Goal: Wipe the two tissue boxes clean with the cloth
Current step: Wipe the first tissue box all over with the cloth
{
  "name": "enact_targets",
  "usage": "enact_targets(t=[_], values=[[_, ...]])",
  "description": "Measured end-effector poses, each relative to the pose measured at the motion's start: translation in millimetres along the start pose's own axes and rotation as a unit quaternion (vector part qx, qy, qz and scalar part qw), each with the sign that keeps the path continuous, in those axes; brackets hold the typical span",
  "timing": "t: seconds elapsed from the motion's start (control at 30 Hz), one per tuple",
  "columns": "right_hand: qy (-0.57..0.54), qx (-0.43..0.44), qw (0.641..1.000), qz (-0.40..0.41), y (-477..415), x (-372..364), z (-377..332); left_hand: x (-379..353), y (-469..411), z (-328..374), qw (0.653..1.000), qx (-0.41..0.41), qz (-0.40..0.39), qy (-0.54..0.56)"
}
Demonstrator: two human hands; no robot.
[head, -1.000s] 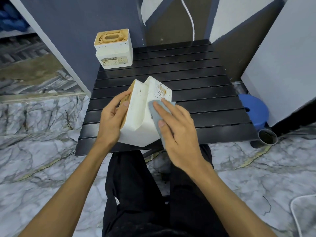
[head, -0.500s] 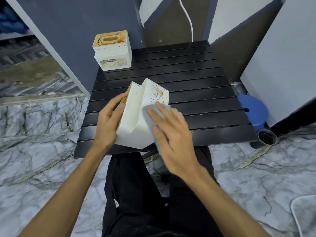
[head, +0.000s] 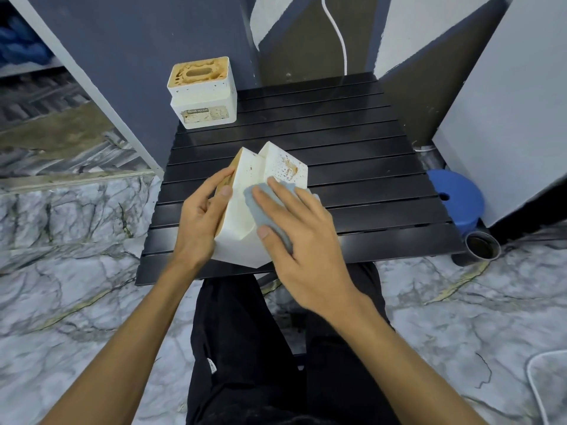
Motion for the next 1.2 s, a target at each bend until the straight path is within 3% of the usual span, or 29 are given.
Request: enact_targets(t=[0.07, 0.27, 0.47, 0.67, 0.87, 1.07, 1.2], values=[[-0.001, 0.002, 1.0, -0.016, -18, -1, 6, -2, 1, 1, 1.0, 0.003, -0.006, 0.006], [-0.082, -0.127, 0.988, 0.007, -30, 2, 27, -3, 4, 3, 1.0, -0.009, -0.012, 0.014], [-0.004, -0.049, 0.999, 0.001, -17, -4, 1, -4, 2, 2, 0.999, -0.023, -0.027, -0.003], [-0.075, -0.114, 0.991, 0.016, -35, -2, 28, -7, 1, 4, 0.999, -0.024, -0.046, 0.008], [-0.029, -0.045, 0.998, 0.025, -22, -5, 7, -5, 3, 6, 0.999, -0.025, -0.042, 0.014], [-0.08, -0.119, 0.989, 0.036, -54, -6, 43, -9, 3, 7, 0.998, -0.032, -0.052, 0.005], [-0.093, -0.13, 0.986, 0.052, -24, -3, 25, -7, 2, 7, 0.998, -0.041, -0.04, -0.012]])
Point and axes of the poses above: each hand's wrist, its own y-axis away from the middle knuckle, its own x-axis out of the back of the hand, z = x × y, the point moved 1 cm from there along -y, towards the middle knuckle, and after that the axes turned 4 degrees about z, right-handed, at the moved point
